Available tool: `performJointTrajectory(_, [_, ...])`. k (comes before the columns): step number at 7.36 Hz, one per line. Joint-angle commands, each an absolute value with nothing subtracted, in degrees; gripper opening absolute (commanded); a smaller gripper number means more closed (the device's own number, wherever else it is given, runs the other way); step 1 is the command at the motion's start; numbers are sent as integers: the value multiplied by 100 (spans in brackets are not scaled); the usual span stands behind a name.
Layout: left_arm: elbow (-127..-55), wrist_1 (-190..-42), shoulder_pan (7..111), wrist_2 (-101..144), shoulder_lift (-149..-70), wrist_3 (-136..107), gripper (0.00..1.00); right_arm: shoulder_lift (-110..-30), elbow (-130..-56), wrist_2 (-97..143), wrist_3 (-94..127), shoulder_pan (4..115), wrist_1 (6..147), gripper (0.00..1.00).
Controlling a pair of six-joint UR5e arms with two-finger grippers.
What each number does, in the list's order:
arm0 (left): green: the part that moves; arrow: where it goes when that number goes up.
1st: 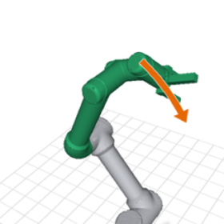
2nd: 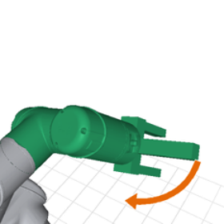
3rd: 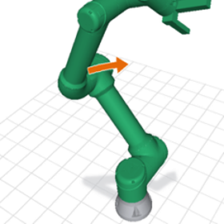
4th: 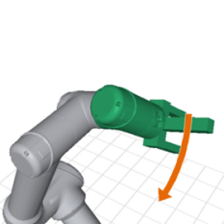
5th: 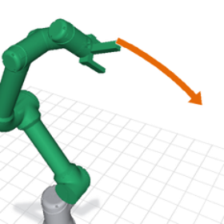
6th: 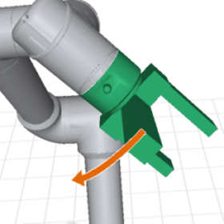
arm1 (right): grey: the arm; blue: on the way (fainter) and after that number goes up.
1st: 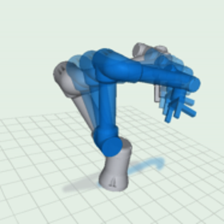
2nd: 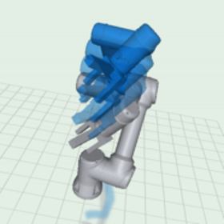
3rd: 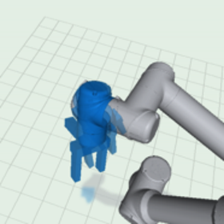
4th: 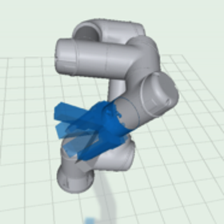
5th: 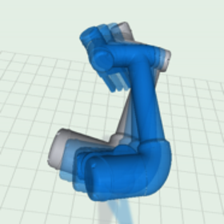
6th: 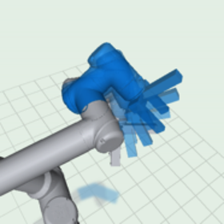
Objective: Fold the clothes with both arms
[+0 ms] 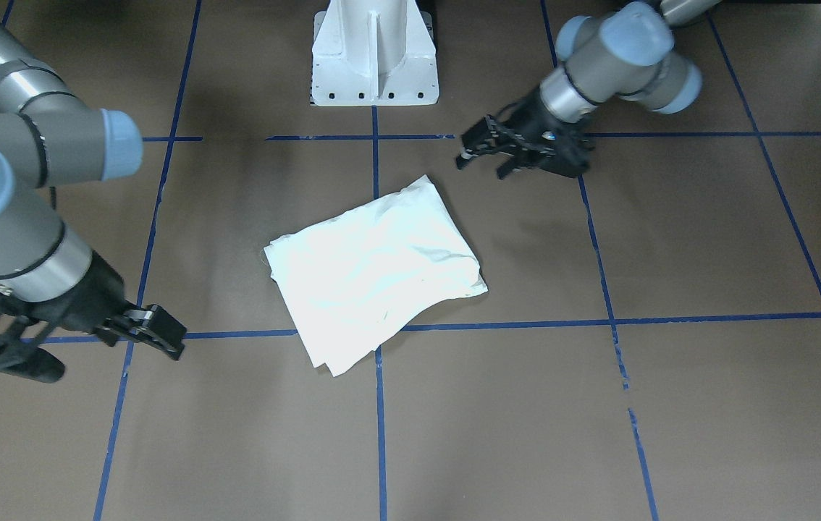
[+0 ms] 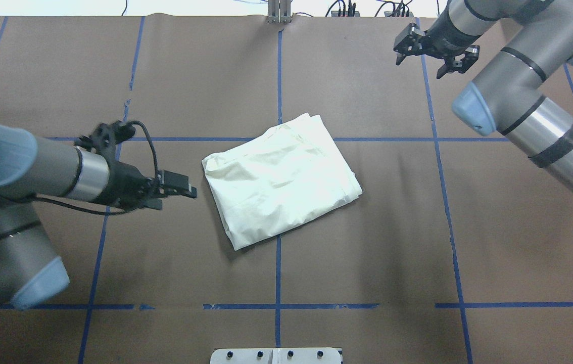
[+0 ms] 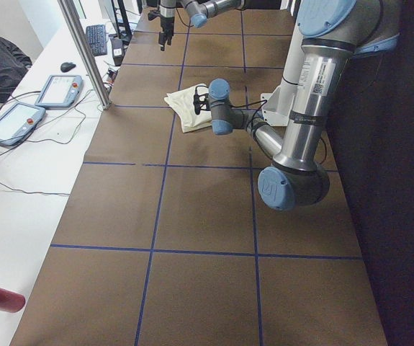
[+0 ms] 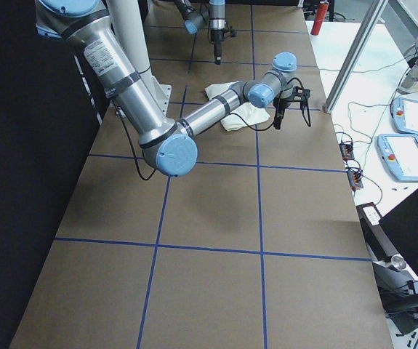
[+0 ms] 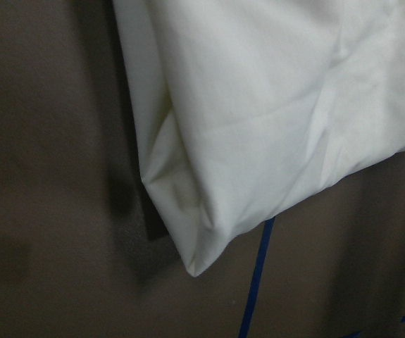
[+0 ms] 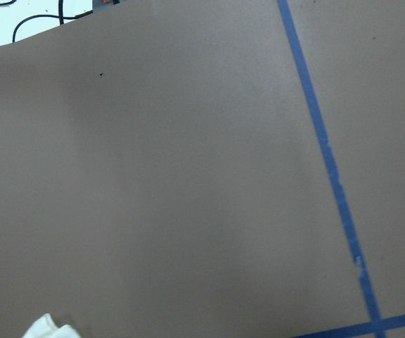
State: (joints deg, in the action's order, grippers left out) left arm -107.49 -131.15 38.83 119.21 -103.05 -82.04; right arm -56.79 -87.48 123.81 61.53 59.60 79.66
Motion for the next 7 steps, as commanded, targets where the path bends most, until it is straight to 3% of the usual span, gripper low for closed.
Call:
performJointTrajectory(1, [-10987,-11948,5312,11936,-10134,-6161,100,-6438,-9095,12384,4202,6537,8392,100])
performJointTrajectory(3, [-10654,-10966,6568,11953,-10064,-3582,100,-7186,-9088,12453,2618,7160,8411,100])
performJointTrajectory(5, [-9884,-10495,7519,11953,-10020,-1285,100,-8012,-8957,12953,749,7941,8498,100])
performJointTrajectory(7, [-9056,-10486,8608,12006,-9905,1191,100,-8331,-8973,13060,-1246,8872,9520,100])
